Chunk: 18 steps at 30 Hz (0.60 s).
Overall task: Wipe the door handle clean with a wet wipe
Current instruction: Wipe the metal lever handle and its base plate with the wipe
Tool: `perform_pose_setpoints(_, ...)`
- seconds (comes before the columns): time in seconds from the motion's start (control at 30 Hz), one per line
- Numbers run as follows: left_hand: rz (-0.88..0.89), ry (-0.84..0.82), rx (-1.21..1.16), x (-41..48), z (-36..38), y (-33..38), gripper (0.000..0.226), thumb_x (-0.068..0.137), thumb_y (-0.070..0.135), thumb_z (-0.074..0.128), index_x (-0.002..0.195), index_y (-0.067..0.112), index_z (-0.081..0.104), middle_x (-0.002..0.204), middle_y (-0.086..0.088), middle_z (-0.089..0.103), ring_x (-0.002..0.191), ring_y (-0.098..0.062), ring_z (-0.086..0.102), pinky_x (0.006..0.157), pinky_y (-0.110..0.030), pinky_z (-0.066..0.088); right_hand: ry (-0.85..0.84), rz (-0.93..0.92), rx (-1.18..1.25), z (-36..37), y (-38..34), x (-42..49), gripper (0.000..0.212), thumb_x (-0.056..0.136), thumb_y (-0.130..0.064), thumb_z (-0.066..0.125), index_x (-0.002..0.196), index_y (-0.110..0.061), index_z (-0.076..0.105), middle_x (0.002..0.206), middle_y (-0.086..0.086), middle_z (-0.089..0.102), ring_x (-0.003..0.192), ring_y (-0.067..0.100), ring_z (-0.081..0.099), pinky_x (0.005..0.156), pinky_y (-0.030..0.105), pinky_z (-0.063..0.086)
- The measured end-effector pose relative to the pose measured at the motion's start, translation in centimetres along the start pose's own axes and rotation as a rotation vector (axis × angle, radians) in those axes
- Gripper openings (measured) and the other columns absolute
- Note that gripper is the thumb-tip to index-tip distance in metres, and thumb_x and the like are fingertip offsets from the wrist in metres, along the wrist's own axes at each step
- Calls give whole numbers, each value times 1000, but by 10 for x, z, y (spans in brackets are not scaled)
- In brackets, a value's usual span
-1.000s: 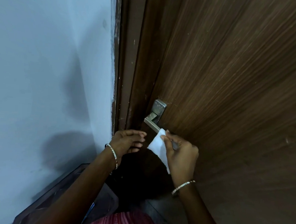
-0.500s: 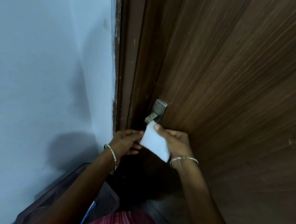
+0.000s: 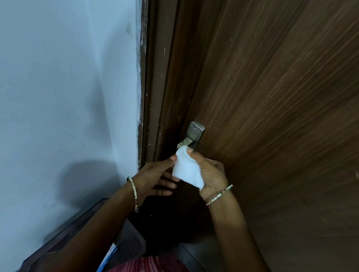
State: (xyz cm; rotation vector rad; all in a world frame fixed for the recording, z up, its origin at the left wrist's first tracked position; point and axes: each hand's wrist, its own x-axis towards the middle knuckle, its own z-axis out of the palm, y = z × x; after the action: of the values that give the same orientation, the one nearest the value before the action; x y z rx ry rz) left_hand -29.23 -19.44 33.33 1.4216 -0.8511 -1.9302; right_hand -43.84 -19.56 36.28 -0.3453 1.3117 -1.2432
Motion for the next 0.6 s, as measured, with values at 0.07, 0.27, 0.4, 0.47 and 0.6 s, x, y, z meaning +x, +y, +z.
perform_pose_setpoints(0.07, -35, -79, -22, -2, 0, -1, 62, 74, 67, 68, 104, 13, 73, 95, -12, 78, 81, -25, 76, 67, -38, 61, 5, -11, 5, -2, 3, -3, 21, 90, -3, 72, 99, 15, 72, 109, 31, 72, 99, 39, 70, 100, 49, 52)
perform_pose_setpoints(0.27, 72, -142, -23, -4, 8, -4, 24, 84, 38, 73, 95, 17, 79, 91, -8, 78, 81, -20, 76, 60, -25, 59, 67, -146, -60, -41, 7, -18, 10, 90, -4, 72, 94, 4, 76, 89, 19, 78, 92, 36, 74, 90, 49, 57)
perform_pose_setpoints(0.4, 139, -67, 38, -4, 8, -1, 14, 90, 24, 68, 92, 15, 78, 73, -3, 75, 59, -10, 70, 48, -20, 53, 263, -418, -559, -50, 2, -29, 16, 87, -16, 78, 98, -6, 82, 92, 7, 82, 91, 22, 78, 85, 36, 62)
perform_pose_setpoints(0.47, 189, -6, 53, -4, 6, 3, 12, 91, 20, 68, 89, 12, 76, 63, -2, 71, 50, -8, 65, 42, -19, 49, 372, -629, -878, -50, -4, -37, 14, 85, -26, 80, 97, -21, 83, 94, -2, 82, 90, 16, 76, 84, 31, 58)
perform_pose_setpoints(0.6, 242, 90, 51, -3, 3, 11, 11, 92, 18, 66, 90, 9, 73, 57, 2, 68, 45, -7, 62, 39, -19, 47, 418, -1060, -822, -25, -19, -46, 8, 88, -20, 78, 95, -24, 80, 90, -9, 80, 82, 6, 72, 73, 23, 55)
